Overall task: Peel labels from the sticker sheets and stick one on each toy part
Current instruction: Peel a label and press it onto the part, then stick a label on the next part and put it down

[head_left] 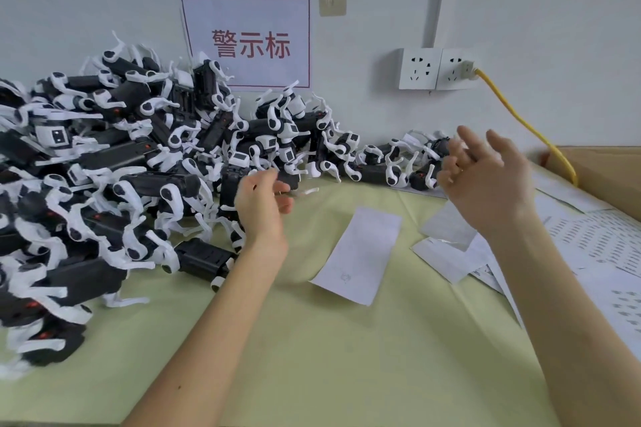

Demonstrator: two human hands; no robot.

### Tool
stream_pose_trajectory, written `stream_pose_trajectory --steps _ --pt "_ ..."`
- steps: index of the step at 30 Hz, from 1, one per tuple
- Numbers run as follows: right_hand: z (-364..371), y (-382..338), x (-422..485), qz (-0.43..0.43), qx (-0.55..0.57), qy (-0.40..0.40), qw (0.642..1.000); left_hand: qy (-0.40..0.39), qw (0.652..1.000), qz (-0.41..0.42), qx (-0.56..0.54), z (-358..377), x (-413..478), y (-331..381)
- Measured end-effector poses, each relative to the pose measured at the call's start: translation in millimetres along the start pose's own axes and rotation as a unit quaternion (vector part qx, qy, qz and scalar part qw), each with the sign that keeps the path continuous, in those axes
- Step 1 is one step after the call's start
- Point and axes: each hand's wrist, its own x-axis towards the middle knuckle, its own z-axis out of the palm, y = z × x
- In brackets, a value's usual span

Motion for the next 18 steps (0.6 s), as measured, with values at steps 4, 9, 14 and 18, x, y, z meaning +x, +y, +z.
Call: stream_pose_trajectory --steps 4,9,14,18 --pt "15.6 12.7 -5.3 0.029 -0.1 -0.045 0.994 0.097 0.903 0.316 0.276 -5.5 -5.5 -1.7" --pt "25.0 33.3 -8.8 0.057 -0.228 -0.058 0.97 0.064 0.786 0.273 0.551 -12.7 5.4 2.3" --pt "28.8 48.4 -13.4 0.066 -0.316 -0.156 0.934 0.027 0.766 0.299 0.569 -15.9 4.4 -1.1" --pt "29.8 51.6 -17.6 0.051 -0.36 -0.178 0.915 0.034 0.722 0.278 0.633 -18.5 9.8 -4.8"
